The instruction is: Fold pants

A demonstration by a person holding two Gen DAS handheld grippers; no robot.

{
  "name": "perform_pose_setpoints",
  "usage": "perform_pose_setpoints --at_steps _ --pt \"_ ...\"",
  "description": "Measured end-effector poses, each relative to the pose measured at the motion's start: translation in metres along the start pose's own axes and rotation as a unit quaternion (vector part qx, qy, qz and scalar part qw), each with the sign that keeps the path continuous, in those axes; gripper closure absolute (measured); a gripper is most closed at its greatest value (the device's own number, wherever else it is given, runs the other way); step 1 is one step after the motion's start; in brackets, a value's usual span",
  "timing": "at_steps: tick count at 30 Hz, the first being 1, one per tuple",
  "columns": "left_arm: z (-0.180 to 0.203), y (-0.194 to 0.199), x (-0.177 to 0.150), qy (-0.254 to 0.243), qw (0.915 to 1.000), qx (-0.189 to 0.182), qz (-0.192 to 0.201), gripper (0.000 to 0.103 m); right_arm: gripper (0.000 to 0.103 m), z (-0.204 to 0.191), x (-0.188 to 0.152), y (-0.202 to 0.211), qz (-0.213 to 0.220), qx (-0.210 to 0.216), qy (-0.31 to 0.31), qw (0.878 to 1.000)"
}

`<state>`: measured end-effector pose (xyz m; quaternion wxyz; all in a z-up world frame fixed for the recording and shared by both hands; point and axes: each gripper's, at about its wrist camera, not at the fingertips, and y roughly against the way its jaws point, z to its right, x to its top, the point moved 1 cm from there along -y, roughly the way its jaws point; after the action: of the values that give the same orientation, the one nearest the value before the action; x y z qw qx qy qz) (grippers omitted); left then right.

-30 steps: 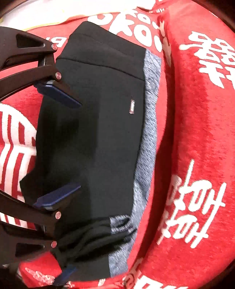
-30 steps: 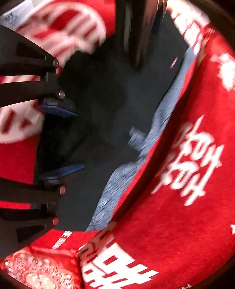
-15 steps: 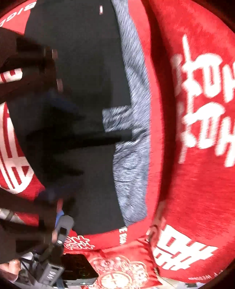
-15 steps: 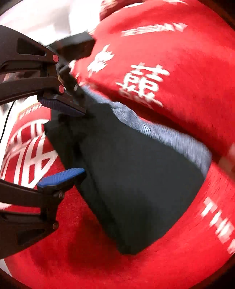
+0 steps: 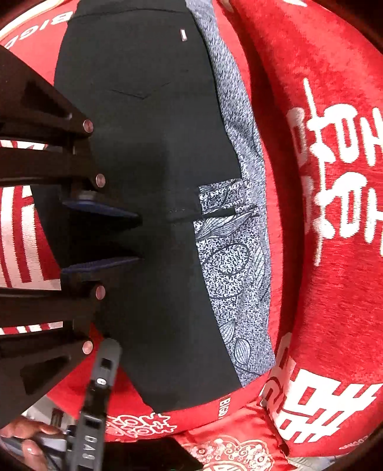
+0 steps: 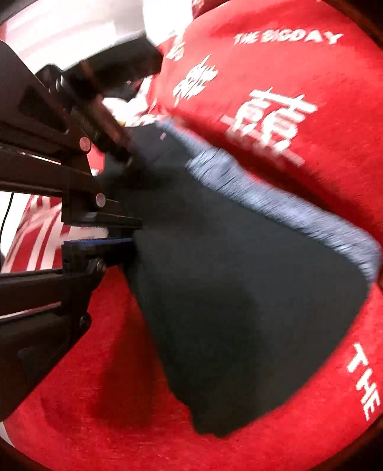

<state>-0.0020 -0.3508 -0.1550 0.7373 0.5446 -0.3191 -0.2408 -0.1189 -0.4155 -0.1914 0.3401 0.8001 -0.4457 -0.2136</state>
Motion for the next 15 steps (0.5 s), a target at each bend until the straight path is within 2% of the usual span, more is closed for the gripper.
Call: perform_pose_setpoints --at_steps 1,3,7,11,15 --pt "0.0 0.0 0.0 0.005 1.0 0.005 0.003 0.068 0.097 -0.001 -0.002 0.001 -0.002 0.0 0.005 1.0" --pt "-0.003 0.003 0.0 0.025 0.9989 0.038 0.013 0.036 0.096 -0.01 -0.007 -0.003 -0.02 -0.013 0.033 0.999" --pt "-0.012 0.017 0.0 0.048 0.9975 0.045 0.024 0.035 0.096 -0.029 -0.014 0.007 -0.039 -0.031 0.084 0.995" --pt "-0.01 0.035 0.008 0.041 0.9969 0.056 0.037 0.035 0.096 -0.038 0.005 0.049 0.009 -0.062 0.131 0.989" --pt "0.012 0.031 0.027 0.025 0.9971 0.057 0.044 0.035 0.096 -0.036 0.05 0.07 0.049 -0.104 0.133 0.984"
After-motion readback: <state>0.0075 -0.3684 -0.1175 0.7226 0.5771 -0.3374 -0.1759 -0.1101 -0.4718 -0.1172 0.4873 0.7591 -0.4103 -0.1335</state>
